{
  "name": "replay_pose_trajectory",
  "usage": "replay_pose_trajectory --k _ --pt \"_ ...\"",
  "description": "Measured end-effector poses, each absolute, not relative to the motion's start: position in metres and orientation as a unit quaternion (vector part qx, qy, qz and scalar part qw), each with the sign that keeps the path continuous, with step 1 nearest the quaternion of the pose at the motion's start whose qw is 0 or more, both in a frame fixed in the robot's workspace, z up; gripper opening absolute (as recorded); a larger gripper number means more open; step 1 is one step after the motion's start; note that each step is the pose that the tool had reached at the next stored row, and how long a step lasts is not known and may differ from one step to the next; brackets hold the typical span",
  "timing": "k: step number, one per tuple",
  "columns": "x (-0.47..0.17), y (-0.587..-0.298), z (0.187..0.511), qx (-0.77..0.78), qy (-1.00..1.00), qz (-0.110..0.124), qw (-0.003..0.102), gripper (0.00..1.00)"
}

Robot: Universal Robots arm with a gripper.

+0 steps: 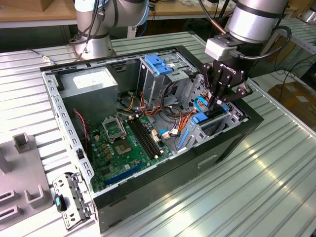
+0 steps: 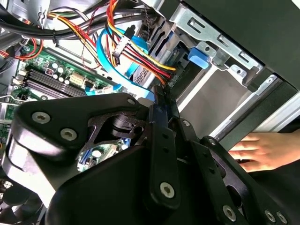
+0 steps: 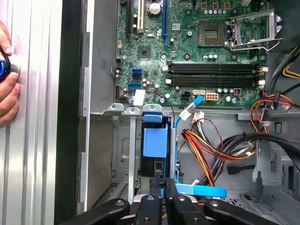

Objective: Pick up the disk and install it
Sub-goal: 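Insert the second disk wire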

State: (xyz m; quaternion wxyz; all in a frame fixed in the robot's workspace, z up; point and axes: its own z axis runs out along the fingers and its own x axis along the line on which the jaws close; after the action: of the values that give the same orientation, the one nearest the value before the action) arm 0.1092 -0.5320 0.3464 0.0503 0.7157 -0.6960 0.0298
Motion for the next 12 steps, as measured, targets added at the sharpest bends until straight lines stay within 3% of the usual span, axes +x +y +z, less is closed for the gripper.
replay_pose_trajectory --k 8,12 --pt "0.1092 -0.5413 0.3465 0.717 -0.697 0.003 0.023 0.16" --pt "0.1092 -0.5419 0.3475 0.717 -0.697 0.001 0.02 0.16"
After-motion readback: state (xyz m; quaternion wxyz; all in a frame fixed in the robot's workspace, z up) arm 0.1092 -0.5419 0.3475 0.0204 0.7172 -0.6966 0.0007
